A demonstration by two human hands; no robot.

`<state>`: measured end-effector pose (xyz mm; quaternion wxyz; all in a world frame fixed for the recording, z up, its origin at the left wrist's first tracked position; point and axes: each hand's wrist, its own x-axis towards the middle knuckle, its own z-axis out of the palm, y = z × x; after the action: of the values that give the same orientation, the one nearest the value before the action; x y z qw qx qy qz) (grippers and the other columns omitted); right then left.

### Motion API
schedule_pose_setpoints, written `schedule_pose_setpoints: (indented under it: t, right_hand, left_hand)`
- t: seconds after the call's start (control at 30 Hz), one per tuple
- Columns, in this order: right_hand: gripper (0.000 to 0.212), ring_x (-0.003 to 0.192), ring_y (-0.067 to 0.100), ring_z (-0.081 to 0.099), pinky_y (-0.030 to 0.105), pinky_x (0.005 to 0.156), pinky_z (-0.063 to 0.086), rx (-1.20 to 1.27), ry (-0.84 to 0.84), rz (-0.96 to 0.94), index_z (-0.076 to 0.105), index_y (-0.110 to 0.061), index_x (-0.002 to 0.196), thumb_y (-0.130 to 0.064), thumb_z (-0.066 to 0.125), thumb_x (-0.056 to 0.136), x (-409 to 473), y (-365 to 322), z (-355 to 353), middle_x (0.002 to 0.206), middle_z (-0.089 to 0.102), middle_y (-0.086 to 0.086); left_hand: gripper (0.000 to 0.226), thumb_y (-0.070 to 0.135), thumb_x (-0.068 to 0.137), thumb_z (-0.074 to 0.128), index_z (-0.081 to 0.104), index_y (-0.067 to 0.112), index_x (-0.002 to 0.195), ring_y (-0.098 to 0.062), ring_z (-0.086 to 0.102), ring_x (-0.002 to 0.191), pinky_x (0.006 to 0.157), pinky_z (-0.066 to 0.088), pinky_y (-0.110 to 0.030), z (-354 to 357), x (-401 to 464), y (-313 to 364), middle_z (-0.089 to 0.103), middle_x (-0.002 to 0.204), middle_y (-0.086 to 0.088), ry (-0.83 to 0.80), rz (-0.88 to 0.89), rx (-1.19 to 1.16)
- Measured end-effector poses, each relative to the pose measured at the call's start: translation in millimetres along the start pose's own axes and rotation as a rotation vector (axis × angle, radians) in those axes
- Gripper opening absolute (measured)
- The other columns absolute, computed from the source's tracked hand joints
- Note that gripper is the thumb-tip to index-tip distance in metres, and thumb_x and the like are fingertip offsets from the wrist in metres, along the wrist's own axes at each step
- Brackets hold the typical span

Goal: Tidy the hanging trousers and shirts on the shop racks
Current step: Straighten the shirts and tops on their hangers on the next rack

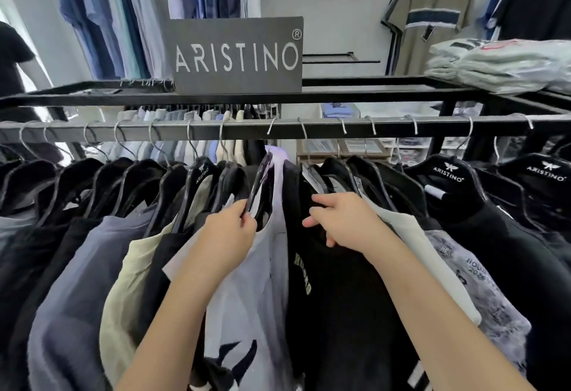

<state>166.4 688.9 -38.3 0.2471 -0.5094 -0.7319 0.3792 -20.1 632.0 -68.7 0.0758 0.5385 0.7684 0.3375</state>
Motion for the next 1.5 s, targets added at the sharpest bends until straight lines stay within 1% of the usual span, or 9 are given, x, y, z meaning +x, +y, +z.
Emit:
schedule_pose_setpoints:
  t: [0.23, 0.47, 0.63, 0.7, 0.8, 0.97, 1.1, 1.2, 1.5]
  right_hand:
    - [0.056, 0.044, 0.002, 0.060, 0.015, 0.047, 0.045, 0.047, -0.024, 0.033, 0.036, -0.018, 0.150, -0.020, 0.050, 0.095, -1, 3, -2, 0.097, 0.074, -0.012]
    - [0.064, 0.061, 0.014, 0.071, 0.025, 0.069, 0.058, 0.054, -0.082, 0.042, 0.030, -0.021, 0.152, -0.026, 0.053, 0.093, 1, 3, 1, 0.087, 0.077, -0.006]
    - [0.062, 0.055, 0.006, 0.069, 0.010, 0.053, 0.045, 0.079, -0.084, 0.035, 0.031, -0.023, 0.152, -0.025, 0.054, 0.094, -1, 4, 2, 0.076, 0.076, -0.003]
    - [0.062, 0.061, 0.007, 0.071, 0.007, 0.053, 0.046, 0.111, -0.079, 0.038, 0.031, -0.022, 0.152, -0.025, 0.055, 0.095, -1, 4, 4, 0.084, 0.075, -0.003]
    - [0.066, 0.080, 0.010, 0.072, 0.021, 0.080, 0.056, 0.096, -0.074, 0.018, 0.030, -0.021, 0.153, -0.030, 0.057, 0.094, 3, 8, 6, 0.098, 0.073, -0.008]
    - [0.072, 0.132, 0.015, 0.048, 0.026, 0.104, 0.039, 0.010, -0.079, -0.003, 0.025, -0.019, 0.153, -0.038, 0.057, 0.092, 7, 11, 4, 0.149, 0.046, 0.000]
    - [0.074, 0.129, 0.019, 0.048, 0.025, 0.091, 0.036, 0.020, -0.112, -0.021, 0.020, -0.016, 0.153, -0.038, 0.056, 0.093, 6, 14, 7, 0.148, 0.045, 0.005]
    - [0.079, 0.134, 0.021, 0.044, 0.026, 0.095, 0.034, 0.018, -0.135, -0.059, 0.014, -0.020, 0.156, -0.039, 0.056, 0.092, 6, 20, 8, 0.151, 0.042, 0.004]
    - [0.066, 0.125, 0.025, 0.050, 0.036, 0.106, 0.041, -0.027, -0.087, -0.247, 0.034, -0.016, 0.148, -0.031, 0.060, 0.089, -3, 34, 10, 0.138, 0.052, 0.008]
  left_hand:
    - [0.028, 0.014, 0.092, 0.041, 0.037, 0.011, 0.064, -0.018, 0.038, 0.054, 0.048, 0.028, -0.027, 5, -2, 6, 0.045, 0.058, -0.005, 0.030, -0.015, -0.008]
    - [0.035, 0.018, 0.095, 0.045, 0.034, 0.011, 0.062, -0.020, 0.038, 0.059, 0.051, 0.031, -0.023, 20, -6, 19, 0.041, 0.056, -0.003, 0.052, -0.029, -0.081]
    - [0.036, 0.017, 0.098, 0.041, 0.034, 0.012, 0.063, -0.018, 0.039, 0.054, 0.053, 0.028, -0.027, 28, 1, 37, 0.042, 0.058, -0.002, 0.174, -0.027, -0.116]
    - [0.029, 0.019, 0.100, 0.039, 0.046, 0.007, 0.075, -0.021, 0.047, 0.063, 0.061, 0.035, -0.026, 25, 7, 44, 0.050, 0.067, -0.004, 0.220, -0.035, -0.138]
    - [0.030, 0.023, 0.100, 0.037, 0.057, 0.001, 0.102, -0.032, 0.058, 0.091, 0.071, 0.035, -0.028, 25, 21, 51, 0.062, 0.095, -0.016, 0.184, -0.087, -0.107]
    - [0.028, 0.021, 0.098, 0.039, 0.056, 0.000, 0.106, -0.035, 0.059, 0.101, 0.074, 0.037, -0.029, 54, 11, 50, 0.063, 0.105, -0.019, 0.115, -0.211, -0.082]
    - [0.026, 0.021, 0.090, 0.047, 0.057, 0.002, 0.105, -0.035, 0.063, 0.088, 0.069, 0.047, -0.030, 82, -19, 41, 0.066, 0.093, -0.016, 0.110, -0.389, -0.154]
    - [0.016, 0.020, 0.079, 0.056, 0.050, 0.007, 0.073, -0.025, 0.046, 0.055, 0.048, 0.040, -0.028, 88, -47, 29, 0.054, 0.062, -0.005, 0.146, -0.449, -0.206]
    - [0.049, 0.042, 0.088, 0.061, 0.036, 0.014, 0.057, -0.013, 0.034, 0.050, 0.045, 0.025, -0.024, 52, -167, 14, 0.036, 0.052, 0.002, 0.272, -0.488, 0.062]
